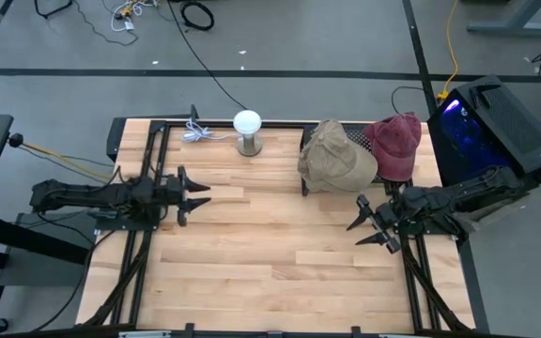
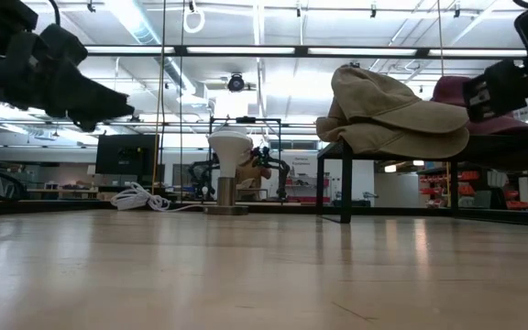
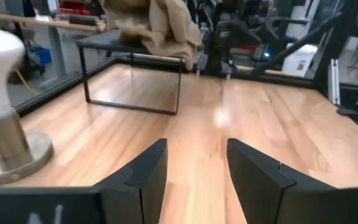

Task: Pick & Place hat
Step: Return to home position

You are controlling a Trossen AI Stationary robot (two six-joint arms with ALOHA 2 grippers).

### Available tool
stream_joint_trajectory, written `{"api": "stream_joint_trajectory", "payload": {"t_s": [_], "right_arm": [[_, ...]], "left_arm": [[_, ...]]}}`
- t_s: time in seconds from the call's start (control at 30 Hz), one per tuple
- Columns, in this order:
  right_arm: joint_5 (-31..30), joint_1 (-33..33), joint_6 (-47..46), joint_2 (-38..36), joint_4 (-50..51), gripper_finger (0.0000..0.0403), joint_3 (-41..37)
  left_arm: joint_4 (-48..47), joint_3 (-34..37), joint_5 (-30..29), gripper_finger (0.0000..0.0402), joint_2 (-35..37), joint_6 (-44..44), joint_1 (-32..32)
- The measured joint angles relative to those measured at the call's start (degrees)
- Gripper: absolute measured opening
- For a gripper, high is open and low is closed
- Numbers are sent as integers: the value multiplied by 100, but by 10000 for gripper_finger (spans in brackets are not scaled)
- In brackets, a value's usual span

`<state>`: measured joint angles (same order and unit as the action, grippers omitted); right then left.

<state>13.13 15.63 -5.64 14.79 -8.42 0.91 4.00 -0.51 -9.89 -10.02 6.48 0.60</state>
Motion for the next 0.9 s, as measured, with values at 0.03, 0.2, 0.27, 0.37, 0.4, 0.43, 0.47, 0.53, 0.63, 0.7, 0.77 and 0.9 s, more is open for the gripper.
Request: {"api": "stream_joint_trajectory", "payload": {"t_s": [0.03, 0.2, 0.27, 0.37, 0.4, 0.43, 0.47, 0.53, 0.63, 0.7, 0.77, 0.9], "right_arm": [[0, 1, -23, 0, 52, 222, 0], [-8, -1, -36, -2, 279, 222, 0], [-17, -1, -69, -4, 333, 222, 0], [-16, -1, -51, -4, 390, 222, 0], [-17, -1, -12, -3, 429, 222, 0], [-20, -1, 22, -2, 466, 222, 0], [-21, -1, 52, -2, 515, 222, 0], [-25, -1, 74, 1, 600, 222, 0], [-113, -1, 74, 31, 602, 222, 0], [-217, -1, 47, 33, 598, 222, 0], [-267, -1, 30, 37, 581, 222, 0], [-369, -6, 51, 37, 566, 222, 0]], "left_arm": [[-76, 0, 34, 172, -7, 50, 0], [-165, -4, 244, 172, -9, -101, 0], [-185, -4, 295, 172, -11, -244, 0], [-210, -4, 432, 172, -62, -418, 0], [-206, -4, 469, 172, -65, -438, 0], [-187, -1, 481, 172, -74, -443, 0], [-165, 1, 481, 172, -79, -434, 0], [-141, 4, 483, 172, -83, -417, 0], [-131, 4, 481, 172, -83, -417, 0], [-123, 7, 481, 172, -83, -418, 0], [-108, 7, 481, 172, -83, -417, 0], [-96, 7, 481, 172, -83, -417, 0]]}}
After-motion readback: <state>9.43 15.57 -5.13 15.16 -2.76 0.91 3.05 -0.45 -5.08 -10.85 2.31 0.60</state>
